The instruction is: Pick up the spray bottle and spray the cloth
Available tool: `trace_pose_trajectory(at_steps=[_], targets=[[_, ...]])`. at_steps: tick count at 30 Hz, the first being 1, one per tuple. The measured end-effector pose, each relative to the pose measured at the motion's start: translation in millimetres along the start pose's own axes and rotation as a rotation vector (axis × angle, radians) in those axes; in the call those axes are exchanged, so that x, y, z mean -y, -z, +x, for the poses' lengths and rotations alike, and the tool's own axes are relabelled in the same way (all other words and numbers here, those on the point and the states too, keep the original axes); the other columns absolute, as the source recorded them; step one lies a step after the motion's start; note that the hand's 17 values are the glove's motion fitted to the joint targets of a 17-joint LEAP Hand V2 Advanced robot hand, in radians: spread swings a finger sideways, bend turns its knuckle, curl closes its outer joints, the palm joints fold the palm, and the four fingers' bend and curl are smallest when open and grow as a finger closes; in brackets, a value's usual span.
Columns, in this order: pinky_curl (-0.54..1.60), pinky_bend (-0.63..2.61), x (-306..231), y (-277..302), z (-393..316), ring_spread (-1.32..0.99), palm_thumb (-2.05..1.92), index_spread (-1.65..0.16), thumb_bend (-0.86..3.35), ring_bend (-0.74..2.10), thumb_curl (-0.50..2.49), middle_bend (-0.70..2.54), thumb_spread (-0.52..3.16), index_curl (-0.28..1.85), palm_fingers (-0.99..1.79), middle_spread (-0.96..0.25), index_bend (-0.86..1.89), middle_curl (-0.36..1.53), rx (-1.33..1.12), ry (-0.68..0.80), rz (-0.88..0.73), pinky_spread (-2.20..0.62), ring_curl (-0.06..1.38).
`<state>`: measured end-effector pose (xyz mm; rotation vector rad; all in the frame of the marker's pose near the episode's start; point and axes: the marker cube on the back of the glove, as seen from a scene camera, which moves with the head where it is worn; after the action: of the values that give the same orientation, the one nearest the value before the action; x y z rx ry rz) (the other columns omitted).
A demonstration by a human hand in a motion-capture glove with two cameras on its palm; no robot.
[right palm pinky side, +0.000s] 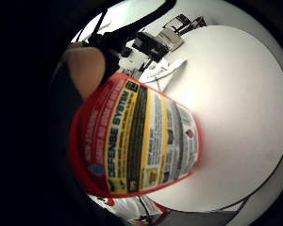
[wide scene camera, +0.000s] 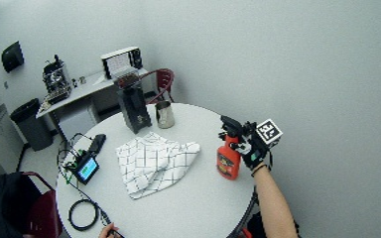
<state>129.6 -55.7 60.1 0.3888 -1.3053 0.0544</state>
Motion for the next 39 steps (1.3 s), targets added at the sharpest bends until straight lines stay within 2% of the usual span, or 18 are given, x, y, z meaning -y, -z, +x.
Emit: trace_pose_trajectory(at_steps=[4, 8, 11, 20, 27, 39], targets=[[0.32, 0.23, -0.1, -3.1, 2.8, -0.05, 0.64, -0.37, 0.00, 0.40, 0.29, 0.35, 0.92, 0.22, 0.79, -0.09, 0.13, 0.38, 0.019, 0.004, 0.000, 0.22, 0.34], [0.28, 0.11, 7.5, -2.7, -1.6, -0.09, 0.79, -0.32, 0.07, 0.41, 0.34, 0.37, 0.95, 0.28, 1.00, -0.10, 0.26, 0.38, 0.023, -0.011, 0.018, 0.21, 0.34], [0.25, 0.07, 13.9, -6.1, -8.3, -0.11, 0.91, -0.31, 0.10, 0.46, 0.40, 0.47, 0.83, 0.29, 1.08, -0.12, 0.20, 0.42, 0.016, -0.015, 0.038, 0.19, 0.36], [0.22, 0.11, 0.5, 8.5, -15.3, -0.13, 0.97, -0.29, 0.05, 0.49, 0.49, 0.53, 0.67, 0.37, 1.10, -0.12, 0.19, 0.46, 0.012, -0.010, 0.131, 0.18, 0.40], [0.21, 0.14, -23.6, 58.5, -25.3, -0.13, 0.99, -0.27, 0.00, 0.51, 0.55, 0.54, 0.61, 0.39, 1.14, -0.12, 0.17, 0.48, -0.080, -0.013, 0.196, 0.20, 0.41], [0.24, 0.17, 5.7, 69.9, -110.8, -0.12, 0.95, -0.23, -0.03, 0.55, 0.60, 0.52, 0.60, 0.41, 1.17, -0.12, 0.16, 0.48, -0.289, -0.025, 0.110, 0.20, 0.42]])
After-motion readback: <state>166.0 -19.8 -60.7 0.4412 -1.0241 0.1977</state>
